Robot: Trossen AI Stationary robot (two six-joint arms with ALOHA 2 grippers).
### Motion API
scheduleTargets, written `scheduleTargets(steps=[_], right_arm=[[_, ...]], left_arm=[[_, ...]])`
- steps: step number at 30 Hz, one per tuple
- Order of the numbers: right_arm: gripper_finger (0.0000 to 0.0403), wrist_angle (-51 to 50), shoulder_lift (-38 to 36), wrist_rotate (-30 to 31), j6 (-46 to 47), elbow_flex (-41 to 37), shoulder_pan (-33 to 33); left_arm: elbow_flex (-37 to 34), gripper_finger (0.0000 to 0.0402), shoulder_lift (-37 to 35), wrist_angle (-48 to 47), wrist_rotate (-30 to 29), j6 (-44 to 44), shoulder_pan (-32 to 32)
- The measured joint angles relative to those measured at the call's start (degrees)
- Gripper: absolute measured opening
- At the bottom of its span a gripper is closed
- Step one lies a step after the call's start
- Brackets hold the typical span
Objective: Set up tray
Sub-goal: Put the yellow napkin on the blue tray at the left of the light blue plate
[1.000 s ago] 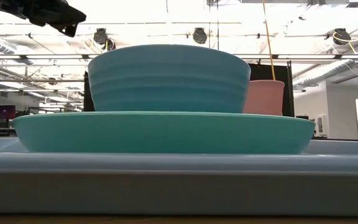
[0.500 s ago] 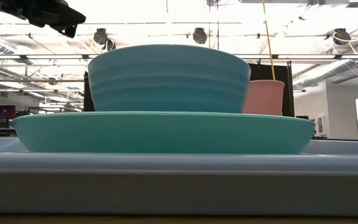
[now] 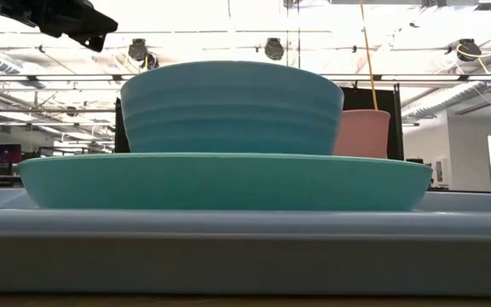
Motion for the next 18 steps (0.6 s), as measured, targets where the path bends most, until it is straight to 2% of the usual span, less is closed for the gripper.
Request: scheduleTargets(steps=[10,14,18], right_arm=[[0.0191,-17.08,-4.16,-0.08,11.99,0.01,0.35],[0.0191,-20.11,-4.09,-5.96,14.61,0.02,0.33],[0.0191,-22.37,-4.09,-6.12,17.24,0.02,0.37]], left_arm=[[0.02,0.0031,0.00,-0.02,0.00,-0.15,-0.01],[0.01,0.0031,0.00,0.00,0.00,-0.17,-0.02],[0.02,0.0031,0.00,-0.02,0.02,-0.20,-0.02]])
